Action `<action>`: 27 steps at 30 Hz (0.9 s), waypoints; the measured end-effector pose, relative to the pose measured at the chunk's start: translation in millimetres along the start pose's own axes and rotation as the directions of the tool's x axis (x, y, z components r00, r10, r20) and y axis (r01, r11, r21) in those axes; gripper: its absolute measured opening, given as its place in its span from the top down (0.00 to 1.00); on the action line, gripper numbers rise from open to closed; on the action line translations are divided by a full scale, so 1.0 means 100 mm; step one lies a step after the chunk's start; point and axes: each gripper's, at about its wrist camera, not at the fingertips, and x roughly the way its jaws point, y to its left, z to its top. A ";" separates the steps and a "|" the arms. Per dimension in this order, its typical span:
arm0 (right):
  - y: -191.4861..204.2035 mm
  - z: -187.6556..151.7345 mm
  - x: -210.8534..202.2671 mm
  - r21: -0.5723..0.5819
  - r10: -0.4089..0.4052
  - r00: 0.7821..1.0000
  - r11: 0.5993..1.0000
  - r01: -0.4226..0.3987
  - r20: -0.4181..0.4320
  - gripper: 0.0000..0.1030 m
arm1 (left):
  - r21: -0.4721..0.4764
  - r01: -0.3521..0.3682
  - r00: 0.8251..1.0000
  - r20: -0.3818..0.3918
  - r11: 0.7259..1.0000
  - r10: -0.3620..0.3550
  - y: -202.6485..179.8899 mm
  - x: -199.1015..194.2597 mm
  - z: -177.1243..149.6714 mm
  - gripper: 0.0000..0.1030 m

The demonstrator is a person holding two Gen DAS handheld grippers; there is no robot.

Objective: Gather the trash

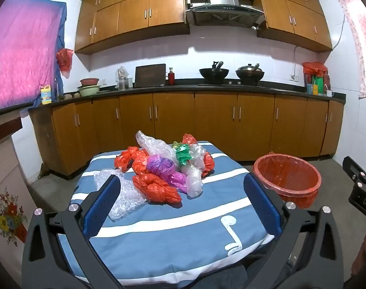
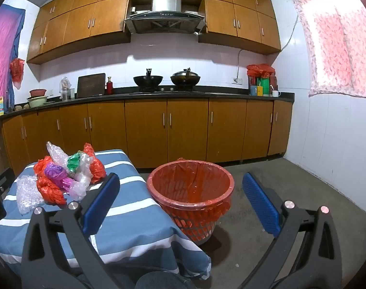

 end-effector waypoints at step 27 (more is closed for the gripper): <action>-0.01 -0.01 -0.01 0.003 -0.001 1.000 1.000 0.001 0.001 0.04 | -0.006 0.005 1.000 0.001 1.000 -0.005 -0.01 -0.01 0.00 0.02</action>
